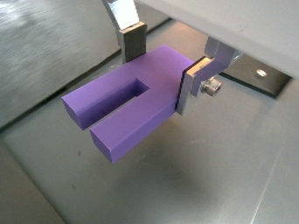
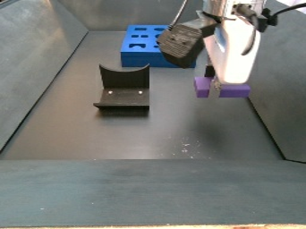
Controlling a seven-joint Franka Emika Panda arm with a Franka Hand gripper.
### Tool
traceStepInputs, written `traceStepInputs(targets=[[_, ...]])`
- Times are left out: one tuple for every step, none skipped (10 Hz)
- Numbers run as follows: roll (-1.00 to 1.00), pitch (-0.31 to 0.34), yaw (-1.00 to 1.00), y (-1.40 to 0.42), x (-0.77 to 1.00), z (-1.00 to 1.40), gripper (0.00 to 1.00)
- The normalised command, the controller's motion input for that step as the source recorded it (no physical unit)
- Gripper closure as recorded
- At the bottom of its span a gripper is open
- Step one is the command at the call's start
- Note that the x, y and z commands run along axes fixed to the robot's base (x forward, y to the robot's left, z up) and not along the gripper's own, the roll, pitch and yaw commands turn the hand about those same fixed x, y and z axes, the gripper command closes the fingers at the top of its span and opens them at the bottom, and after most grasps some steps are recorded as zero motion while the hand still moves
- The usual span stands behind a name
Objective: Pick up the double-square object. Move up. Rotate the double-square object. Place the double-square object on the fixture. Regrasp the double-square object. Move to above the board. Insert the double-square object.
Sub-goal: Rotate the double-square object.
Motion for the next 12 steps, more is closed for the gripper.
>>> traceStepInputs(targets=[[0.0,-0.007,-1.0,0.02,0.03,-0.06,1.0],[0.0,-0.007,-1.0,0.02,0.03,-0.06,1.0],[0.0,-0.008,-1.0,0.02,0.03,-0.06,1.0],[0.0,-0.008,-1.0,0.02,0.03,-0.06,1.0],[0.0,-0.009,-1.0,0.02,0.03,-0.06,1.0],[0.0,-0.009,-1.0,0.02,0.03,-0.06,1.0],[0.0,-0.009,-1.0,0.02,0.03,-0.06,1.0],[0.0,-0.01,-1.0,0.02,0.03,-0.06,1.0],[0.0,-0.011,-1.0,0.02,0.03,-0.06,1.0],[0.0,-0.011,-1.0,0.02,0.03,-0.06,1.0],[0.0,-0.012,-1.0,0.02,0.03,-0.06,1.0],[0.0,-0.013,-1.0,0.02,0.02,-0.06,1.0]])
